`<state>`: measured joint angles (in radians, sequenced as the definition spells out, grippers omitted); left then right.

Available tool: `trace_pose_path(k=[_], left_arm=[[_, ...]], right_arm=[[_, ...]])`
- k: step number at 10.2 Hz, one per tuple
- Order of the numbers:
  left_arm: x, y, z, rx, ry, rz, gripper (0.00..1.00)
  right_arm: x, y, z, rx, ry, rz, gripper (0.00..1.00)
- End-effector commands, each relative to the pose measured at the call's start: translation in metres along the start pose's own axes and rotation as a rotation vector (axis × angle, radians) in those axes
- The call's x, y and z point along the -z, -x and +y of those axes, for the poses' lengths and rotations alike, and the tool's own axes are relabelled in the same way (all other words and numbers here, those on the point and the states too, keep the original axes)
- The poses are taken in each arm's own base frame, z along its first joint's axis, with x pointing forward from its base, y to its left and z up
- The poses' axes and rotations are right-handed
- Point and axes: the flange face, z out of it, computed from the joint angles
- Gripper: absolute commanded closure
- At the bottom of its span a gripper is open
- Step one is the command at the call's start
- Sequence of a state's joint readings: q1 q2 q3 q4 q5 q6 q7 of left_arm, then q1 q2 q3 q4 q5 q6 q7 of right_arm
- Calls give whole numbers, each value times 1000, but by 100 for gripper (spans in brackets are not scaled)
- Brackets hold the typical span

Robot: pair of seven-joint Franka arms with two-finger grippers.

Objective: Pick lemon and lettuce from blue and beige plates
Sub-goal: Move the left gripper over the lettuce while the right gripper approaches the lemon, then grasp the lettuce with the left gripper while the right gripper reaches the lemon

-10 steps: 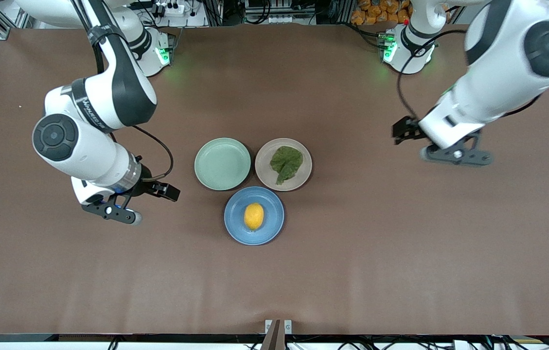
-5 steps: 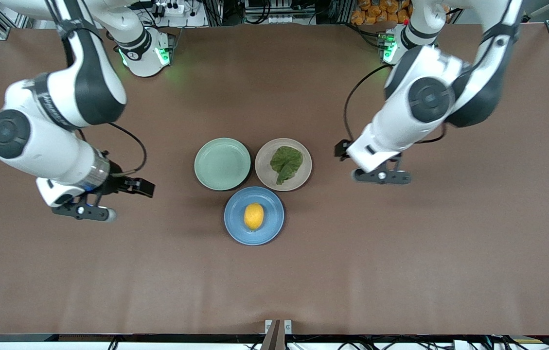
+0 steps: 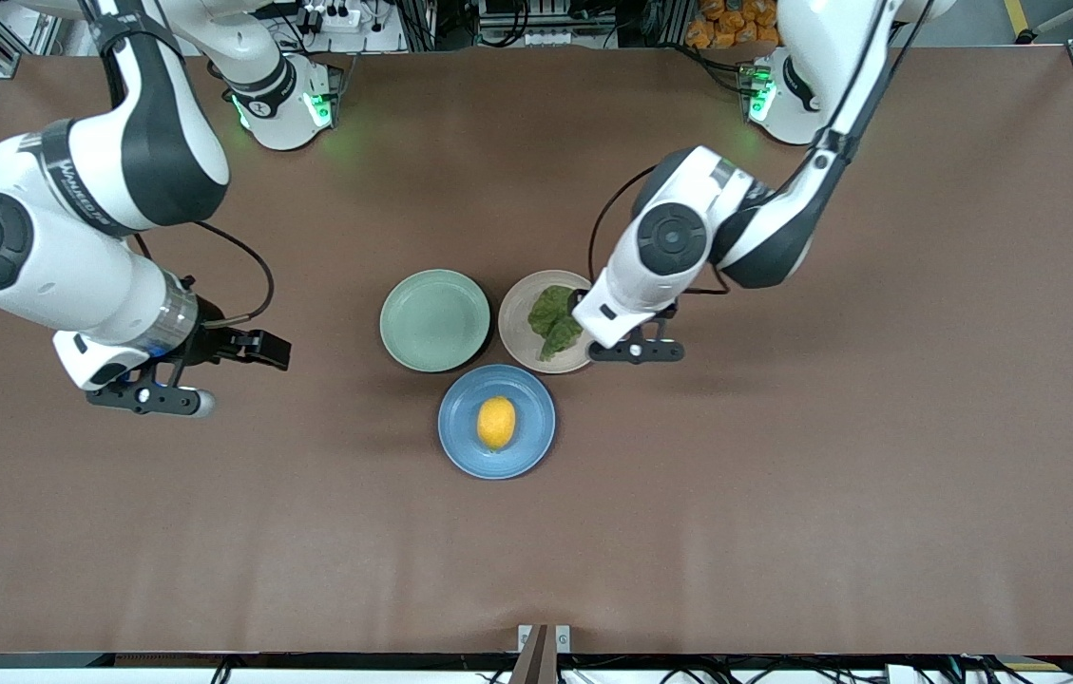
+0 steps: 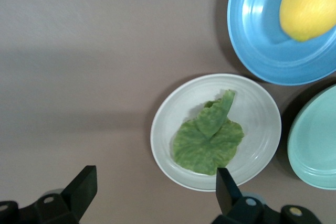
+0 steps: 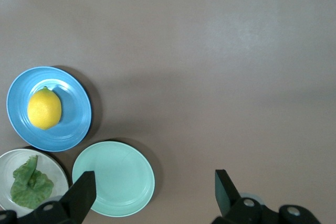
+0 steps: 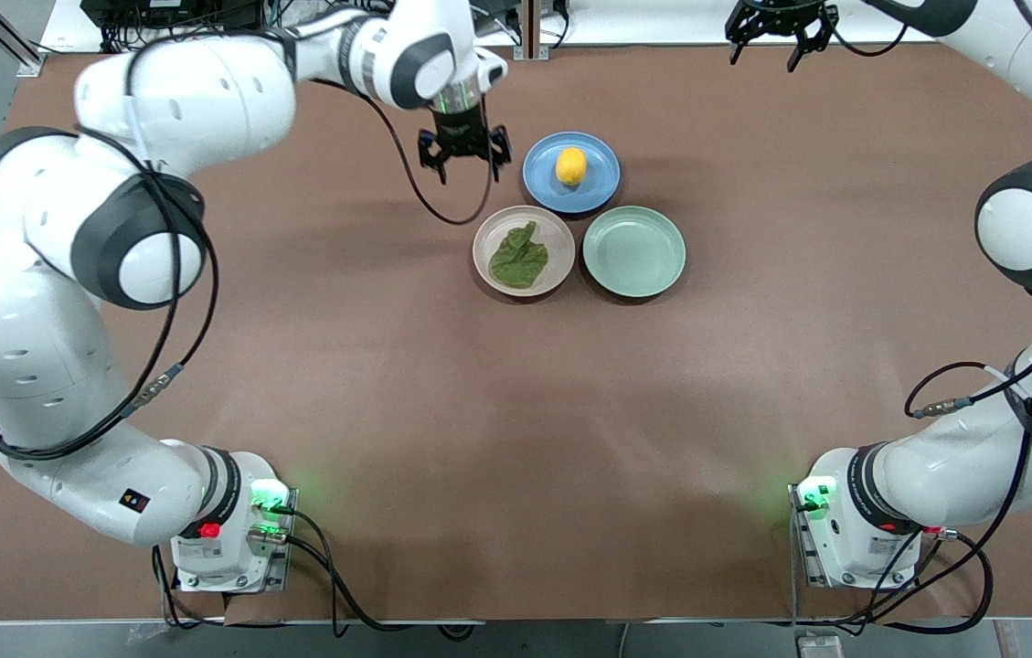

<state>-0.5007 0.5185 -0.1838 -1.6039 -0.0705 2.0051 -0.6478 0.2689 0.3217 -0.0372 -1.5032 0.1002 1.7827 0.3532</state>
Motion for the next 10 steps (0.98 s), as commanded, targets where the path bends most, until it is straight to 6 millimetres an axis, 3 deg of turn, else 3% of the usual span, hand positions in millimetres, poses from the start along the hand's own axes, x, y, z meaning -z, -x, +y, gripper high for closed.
trace_pose_path(k=[1, 5, 10], left_arm=[[-30, 8, 21, 37, -28, -25, 0], [-89, 25, 56, 39, -47, 3, 0], [-146, 36, 73, 6, -61, 1, 0]], right_arm=[[-22, -2, -28, -54, -1, -5, 0], [-63, -10, -70, -174, -35, 50, 0], [-137, -19, -139, -301, -79, 109, 0]])
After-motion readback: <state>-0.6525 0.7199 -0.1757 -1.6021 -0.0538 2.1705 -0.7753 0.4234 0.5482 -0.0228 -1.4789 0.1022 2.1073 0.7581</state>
